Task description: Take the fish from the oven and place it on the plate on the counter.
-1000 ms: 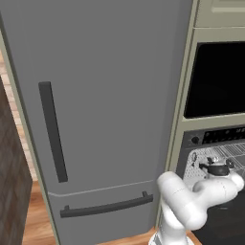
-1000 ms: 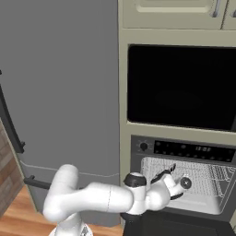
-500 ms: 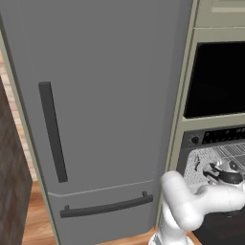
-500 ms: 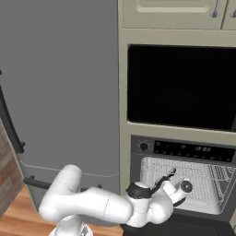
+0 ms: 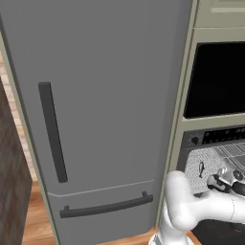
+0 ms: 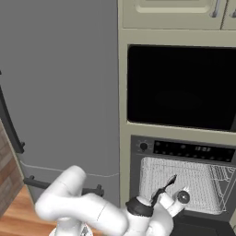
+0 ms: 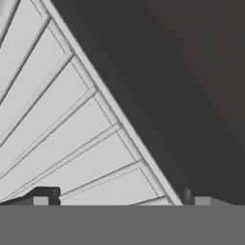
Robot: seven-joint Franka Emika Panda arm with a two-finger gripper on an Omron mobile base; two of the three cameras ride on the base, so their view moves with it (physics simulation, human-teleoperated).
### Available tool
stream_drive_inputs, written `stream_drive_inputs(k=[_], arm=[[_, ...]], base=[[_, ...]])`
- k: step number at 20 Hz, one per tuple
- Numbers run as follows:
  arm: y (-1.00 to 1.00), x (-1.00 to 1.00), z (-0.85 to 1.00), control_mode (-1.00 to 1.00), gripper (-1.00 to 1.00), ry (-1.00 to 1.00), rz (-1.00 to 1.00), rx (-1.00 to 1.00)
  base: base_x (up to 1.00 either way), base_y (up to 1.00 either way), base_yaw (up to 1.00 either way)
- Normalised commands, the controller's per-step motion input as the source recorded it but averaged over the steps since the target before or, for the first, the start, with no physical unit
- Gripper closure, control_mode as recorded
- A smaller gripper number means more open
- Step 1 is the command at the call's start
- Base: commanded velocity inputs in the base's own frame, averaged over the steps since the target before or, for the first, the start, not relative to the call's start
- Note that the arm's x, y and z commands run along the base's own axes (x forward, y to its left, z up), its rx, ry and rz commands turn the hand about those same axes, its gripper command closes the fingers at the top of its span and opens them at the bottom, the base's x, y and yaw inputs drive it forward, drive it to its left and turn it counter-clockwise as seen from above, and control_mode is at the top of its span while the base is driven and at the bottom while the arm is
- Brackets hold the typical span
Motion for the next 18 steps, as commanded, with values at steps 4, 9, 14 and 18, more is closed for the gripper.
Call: stream_drive_inputs(k=[4, 9, 14, 18], arm=[[0.3, -1.0, -0.06, -1.0, 1.0, 0.51, -0.04, 0.28], [0.11, -1.0, 0.06, -1.0, 1.0, 0.55, -0.02, 0.31], [-0.05, -1.0, 0.84, -1.0, 1.0, 0.25, -0.01, 0.22], [-0.13, -1.0, 1.0, -1.0, 1.0, 0.0, 0.0, 0.01]], base=[[0.0, 0.0, 0.0], [0.0, 0.0, 0.0], [0.0, 0.0, 0.0], [0.0, 0.0, 0.0]])
